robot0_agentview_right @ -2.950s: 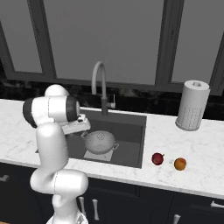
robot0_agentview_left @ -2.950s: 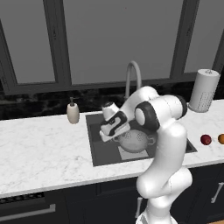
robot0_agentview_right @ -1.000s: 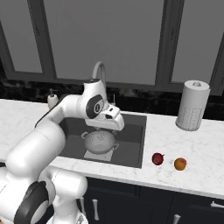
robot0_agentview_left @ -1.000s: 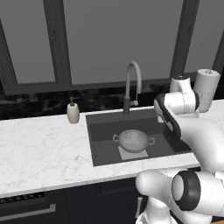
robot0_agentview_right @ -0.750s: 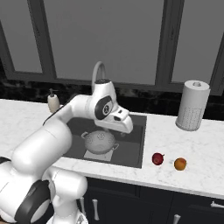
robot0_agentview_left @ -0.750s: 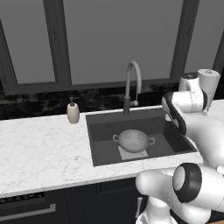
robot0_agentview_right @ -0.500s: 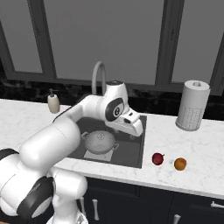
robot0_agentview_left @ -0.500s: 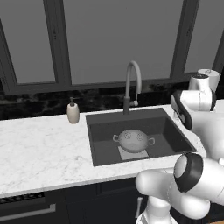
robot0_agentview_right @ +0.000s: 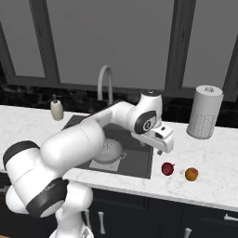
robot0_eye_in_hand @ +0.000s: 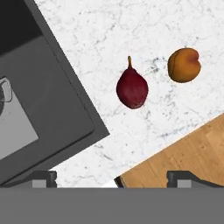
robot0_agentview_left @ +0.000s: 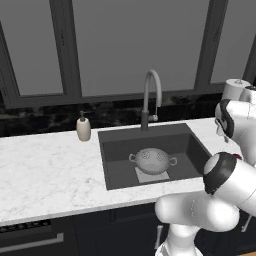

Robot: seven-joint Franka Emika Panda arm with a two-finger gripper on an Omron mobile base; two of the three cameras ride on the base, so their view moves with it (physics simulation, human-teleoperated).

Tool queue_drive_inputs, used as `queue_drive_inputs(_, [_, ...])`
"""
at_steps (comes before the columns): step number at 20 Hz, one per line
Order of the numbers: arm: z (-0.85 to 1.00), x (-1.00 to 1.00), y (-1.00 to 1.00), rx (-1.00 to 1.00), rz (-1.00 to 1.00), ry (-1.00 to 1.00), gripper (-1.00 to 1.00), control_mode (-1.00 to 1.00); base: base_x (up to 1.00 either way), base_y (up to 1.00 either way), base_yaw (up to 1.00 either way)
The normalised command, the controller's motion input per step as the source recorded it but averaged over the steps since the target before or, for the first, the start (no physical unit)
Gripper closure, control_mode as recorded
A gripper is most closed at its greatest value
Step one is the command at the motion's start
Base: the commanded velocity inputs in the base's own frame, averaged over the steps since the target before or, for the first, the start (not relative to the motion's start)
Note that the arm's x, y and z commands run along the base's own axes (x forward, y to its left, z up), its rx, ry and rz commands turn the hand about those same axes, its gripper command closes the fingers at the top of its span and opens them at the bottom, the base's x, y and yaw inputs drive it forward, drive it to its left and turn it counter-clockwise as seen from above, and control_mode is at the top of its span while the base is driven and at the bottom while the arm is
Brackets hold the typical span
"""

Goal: Put the colander in the sink, put the peach, pear in the colander, and turn on the sink faucet and pour water over the colander.

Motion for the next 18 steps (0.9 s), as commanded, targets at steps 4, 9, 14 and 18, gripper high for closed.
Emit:
queue_drive_inputs(4, [-0.33,0.00,-0.31,0.01,0.00,0.00,-1.00,-1.00,0.00,0.00,0.00])
queue_drive_inputs(9, [-0.33,0.00,-0.30,0.00,0.00,0.00,-1.00,-1.00,0.00,0.00,0.00])
queue_drive_inputs(14, [-0.35,0.00,-0.26,0.01,0.00,0.00,-1.00,-1.00,0.00,0.00,0.00])
queue_drive_inputs(18, [-0.33,0.15,-0.18,0.02,0.00,0.00,-1.00,-1.00,0.00,0.00,0.00])
